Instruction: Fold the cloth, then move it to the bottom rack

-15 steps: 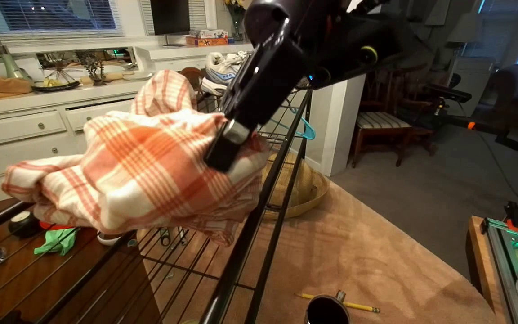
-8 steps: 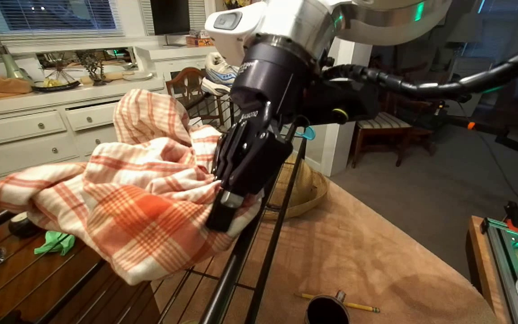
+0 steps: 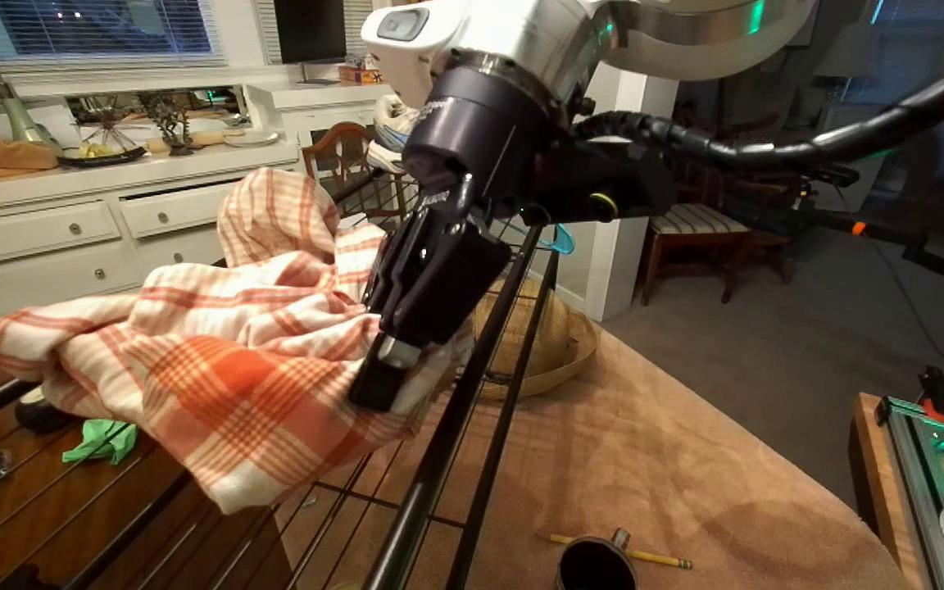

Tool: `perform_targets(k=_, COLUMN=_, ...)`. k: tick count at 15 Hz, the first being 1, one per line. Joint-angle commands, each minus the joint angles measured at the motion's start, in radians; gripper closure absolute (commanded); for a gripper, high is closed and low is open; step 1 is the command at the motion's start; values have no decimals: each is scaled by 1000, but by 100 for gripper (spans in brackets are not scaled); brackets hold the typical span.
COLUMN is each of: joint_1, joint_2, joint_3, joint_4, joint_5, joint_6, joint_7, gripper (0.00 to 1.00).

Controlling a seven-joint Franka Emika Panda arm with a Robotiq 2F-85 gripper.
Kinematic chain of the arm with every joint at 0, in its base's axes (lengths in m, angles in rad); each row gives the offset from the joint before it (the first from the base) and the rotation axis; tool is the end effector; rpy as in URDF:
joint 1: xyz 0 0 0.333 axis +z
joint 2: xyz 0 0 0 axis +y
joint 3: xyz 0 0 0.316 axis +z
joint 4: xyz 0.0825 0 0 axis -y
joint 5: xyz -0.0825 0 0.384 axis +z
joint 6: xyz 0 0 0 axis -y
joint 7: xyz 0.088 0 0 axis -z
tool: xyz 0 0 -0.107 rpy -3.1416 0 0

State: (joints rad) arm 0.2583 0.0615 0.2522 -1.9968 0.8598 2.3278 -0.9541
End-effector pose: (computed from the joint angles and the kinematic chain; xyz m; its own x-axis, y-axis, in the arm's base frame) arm 0.5143 0.3005 0.4633 0.5732 0.5756 0.5832 0.8170 -0.4557 -0.3532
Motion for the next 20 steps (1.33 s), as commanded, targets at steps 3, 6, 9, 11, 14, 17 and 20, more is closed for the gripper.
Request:
perform_targets(k=3, joint_1=-19, joint_2=-40, joint_3=-7, joint_4=32, joint_5=124, joint_6=38, joint_7=104, gripper=26)
perform_targets(k=6, joint_1=-30, joint_2=-90, joint_3=-22, joint_4=33, joint_5=132, joint_6=105, joint_7=229, gripper=3)
perform_targets(k=9, joint_1=-41, joint_2=-138, joint_3=-34, joint_4=18, joint_5=-11, joint_6=211, joint_7=420, gripper=0)
perform_targets(k=11, joint_1=-55, joint_2=-161, joint_3=-35, joint_4=3, joint_5=-151, joint_6=250, joint_7=575, gripper=0)
perform_targets(k=14, joint_1=-72, joint_2=-163, joint_3=-37, joint_4=-24, joint_5=-383, joint_6=261, joint_7=802, gripper=0)
perform_targets(k=17, joint_1=-85, joint_2=-151, joint_3=-37, joint_4=-39, joint_5=-611, joint_6=207, joint_7=1031, gripper=0)
perform_targets(k=20, joint_1=-78, joint_2=-133, joint_3=-31, joint_4=-13, joint_5=-728, joint_6=80, joint_7=1201, gripper=0)
